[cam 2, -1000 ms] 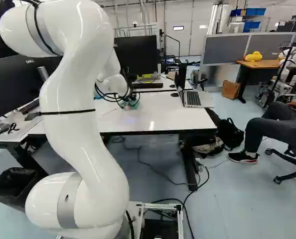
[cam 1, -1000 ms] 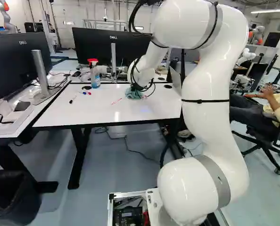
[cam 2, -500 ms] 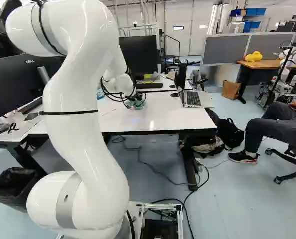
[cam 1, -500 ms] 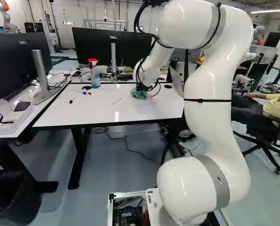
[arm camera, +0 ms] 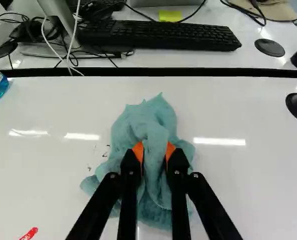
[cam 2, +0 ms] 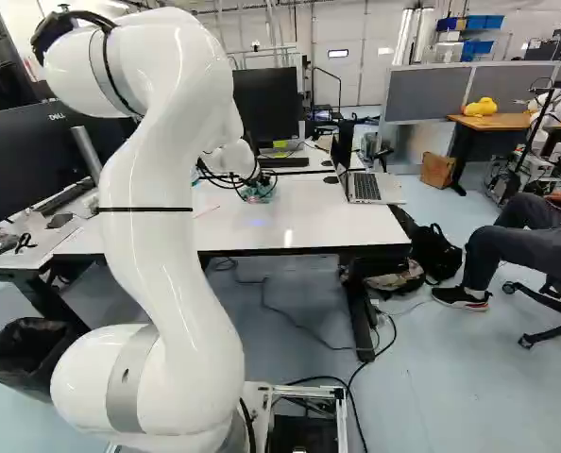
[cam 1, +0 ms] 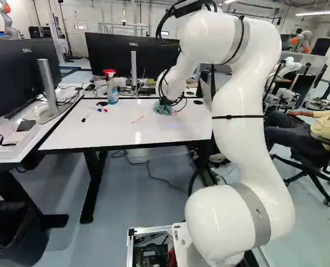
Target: Clean the table with the green towel
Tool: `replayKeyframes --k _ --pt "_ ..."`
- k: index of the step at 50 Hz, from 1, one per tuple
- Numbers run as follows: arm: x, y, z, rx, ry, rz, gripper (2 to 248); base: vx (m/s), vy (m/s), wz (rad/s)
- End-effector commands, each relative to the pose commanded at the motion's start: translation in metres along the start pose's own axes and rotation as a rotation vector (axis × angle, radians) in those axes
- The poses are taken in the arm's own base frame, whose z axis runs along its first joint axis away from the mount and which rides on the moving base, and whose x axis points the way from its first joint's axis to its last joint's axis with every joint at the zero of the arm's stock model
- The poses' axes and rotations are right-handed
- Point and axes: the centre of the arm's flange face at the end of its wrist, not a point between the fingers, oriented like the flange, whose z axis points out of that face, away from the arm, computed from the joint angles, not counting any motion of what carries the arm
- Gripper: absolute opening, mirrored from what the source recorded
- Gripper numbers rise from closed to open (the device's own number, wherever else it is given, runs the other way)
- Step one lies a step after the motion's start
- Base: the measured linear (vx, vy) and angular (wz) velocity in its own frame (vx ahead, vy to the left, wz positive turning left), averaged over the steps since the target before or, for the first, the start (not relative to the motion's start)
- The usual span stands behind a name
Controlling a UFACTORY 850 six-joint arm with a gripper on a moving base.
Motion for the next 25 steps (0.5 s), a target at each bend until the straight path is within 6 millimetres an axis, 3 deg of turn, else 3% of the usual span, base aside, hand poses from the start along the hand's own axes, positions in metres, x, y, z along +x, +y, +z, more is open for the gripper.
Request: replayKeyframes --k 25 --pt "0.003 -0.042 0.005 0.047 0.006 -0.042 65 0.0 0.0 0.0"
